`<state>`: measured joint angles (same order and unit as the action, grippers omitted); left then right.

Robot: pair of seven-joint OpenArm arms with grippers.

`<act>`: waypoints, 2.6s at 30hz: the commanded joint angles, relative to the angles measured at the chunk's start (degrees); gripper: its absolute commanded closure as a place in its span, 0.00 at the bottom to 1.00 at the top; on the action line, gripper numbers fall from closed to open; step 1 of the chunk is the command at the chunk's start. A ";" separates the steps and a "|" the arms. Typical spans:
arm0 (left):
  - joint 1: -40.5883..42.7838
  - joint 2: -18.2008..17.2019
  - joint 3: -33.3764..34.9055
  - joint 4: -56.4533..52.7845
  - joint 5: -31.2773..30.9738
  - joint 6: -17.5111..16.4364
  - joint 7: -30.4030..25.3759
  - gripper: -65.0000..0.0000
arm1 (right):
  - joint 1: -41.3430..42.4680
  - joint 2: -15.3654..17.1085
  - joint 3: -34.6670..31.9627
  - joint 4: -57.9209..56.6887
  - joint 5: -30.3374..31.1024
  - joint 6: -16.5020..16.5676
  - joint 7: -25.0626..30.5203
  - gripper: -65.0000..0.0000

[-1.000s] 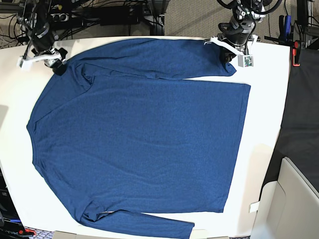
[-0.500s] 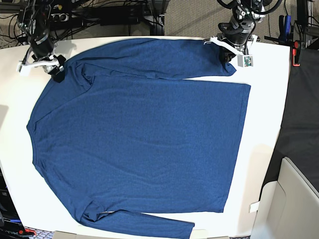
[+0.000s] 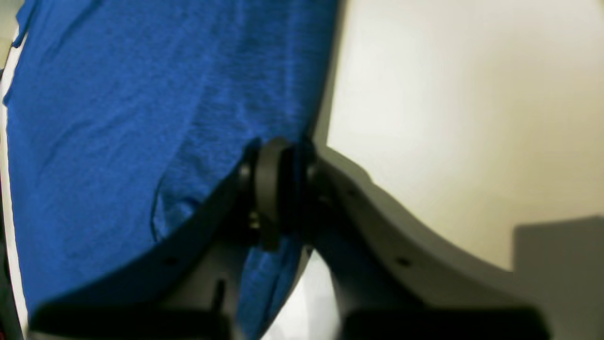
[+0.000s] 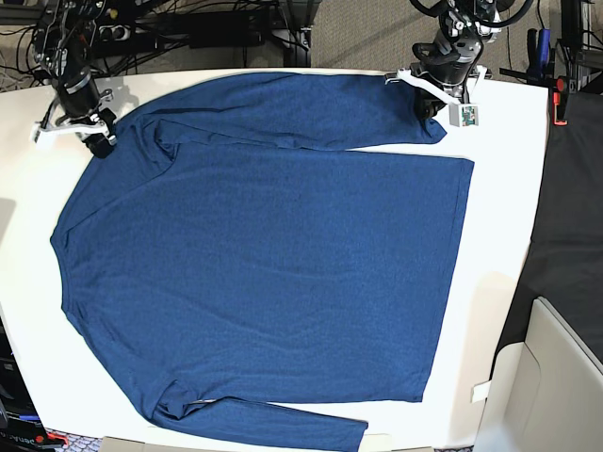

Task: Fold the T-shirt properly
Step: 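Move the right gripper to the opposite shoulder and grasp the fabric, then drag the held shoulder with the left gripper along the table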

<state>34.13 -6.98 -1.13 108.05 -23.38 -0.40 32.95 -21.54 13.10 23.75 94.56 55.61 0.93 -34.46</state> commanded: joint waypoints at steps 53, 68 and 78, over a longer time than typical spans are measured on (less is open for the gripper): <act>-20.46 -1.50 -1.47 4.43 -0.23 0.10 3.75 1.00 | -8.75 -3.48 10.76 11.41 4.39 7.91 -0.84 1.00; -22.22 -1.68 -1.56 -2.34 -0.23 0.45 4.55 0.92 | -9.19 -5.15 15.24 11.33 6.06 7.99 -0.84 1.00; -22.66 -1.32 -9.64 -2.51 -0.23 0.54 10.87 0.71 | -9.19 -5.24 15.24 11.33 6.06 14.15 -0.84 1.00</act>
<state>12.01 -8.12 -10.74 104.44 -23.18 0.45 44.82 -30.50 7.33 38.46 105.08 60.64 14.20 -36.42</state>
